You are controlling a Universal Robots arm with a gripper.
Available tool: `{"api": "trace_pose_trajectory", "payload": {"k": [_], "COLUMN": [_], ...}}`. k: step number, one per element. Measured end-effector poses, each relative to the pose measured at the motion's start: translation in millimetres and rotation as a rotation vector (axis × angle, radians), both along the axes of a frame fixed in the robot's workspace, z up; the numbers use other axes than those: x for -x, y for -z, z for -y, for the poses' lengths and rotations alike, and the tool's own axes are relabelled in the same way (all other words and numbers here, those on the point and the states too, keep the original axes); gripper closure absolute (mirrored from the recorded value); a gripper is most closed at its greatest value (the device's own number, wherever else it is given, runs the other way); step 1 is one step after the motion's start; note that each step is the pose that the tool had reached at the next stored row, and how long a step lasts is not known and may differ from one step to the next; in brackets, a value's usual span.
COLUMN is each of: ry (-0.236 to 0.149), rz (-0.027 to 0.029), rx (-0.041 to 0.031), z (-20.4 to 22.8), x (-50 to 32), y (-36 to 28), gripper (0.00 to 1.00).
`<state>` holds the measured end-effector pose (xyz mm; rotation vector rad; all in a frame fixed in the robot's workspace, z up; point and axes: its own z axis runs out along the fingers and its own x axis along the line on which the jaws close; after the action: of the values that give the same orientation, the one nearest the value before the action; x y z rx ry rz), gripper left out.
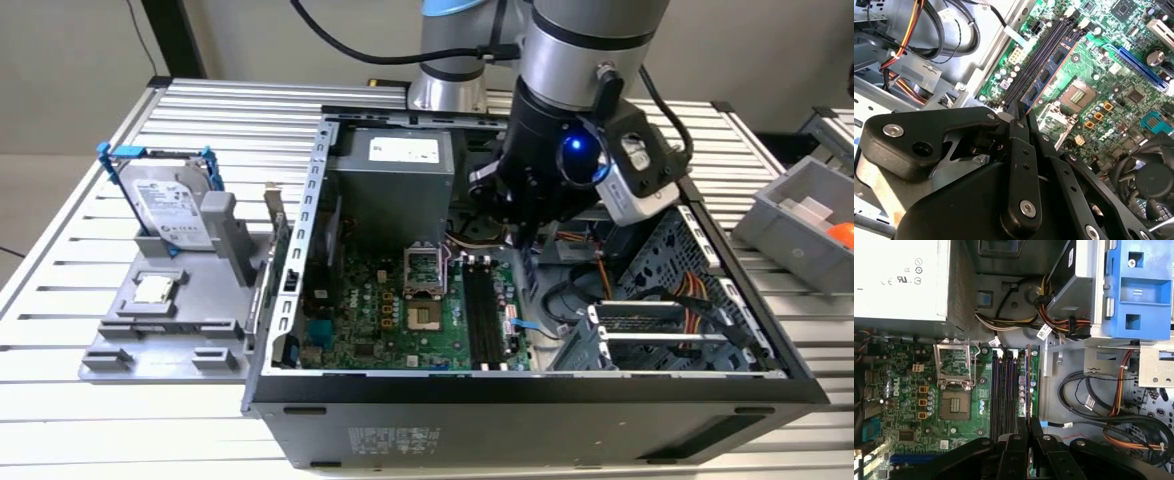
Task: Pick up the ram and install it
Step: 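Insert the ram into the slot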
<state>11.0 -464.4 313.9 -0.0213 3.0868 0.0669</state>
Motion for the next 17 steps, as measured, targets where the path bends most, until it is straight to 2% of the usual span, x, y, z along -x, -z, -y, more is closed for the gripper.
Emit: {"api": "trace_pose_trajectory", "payload": {"k": [7,11,17], "ry": [0.0,0.0,0.0], "rz": [0.0,-0.0001,0.0], "rx": [0.0,0.0002,0.0001], "z": [0.0,0.0,0.4], "x": [0.0,0.0,0.0], "y": [5.4,5.6,9.2], "gripper": [1.0,1.0,1.0]}}
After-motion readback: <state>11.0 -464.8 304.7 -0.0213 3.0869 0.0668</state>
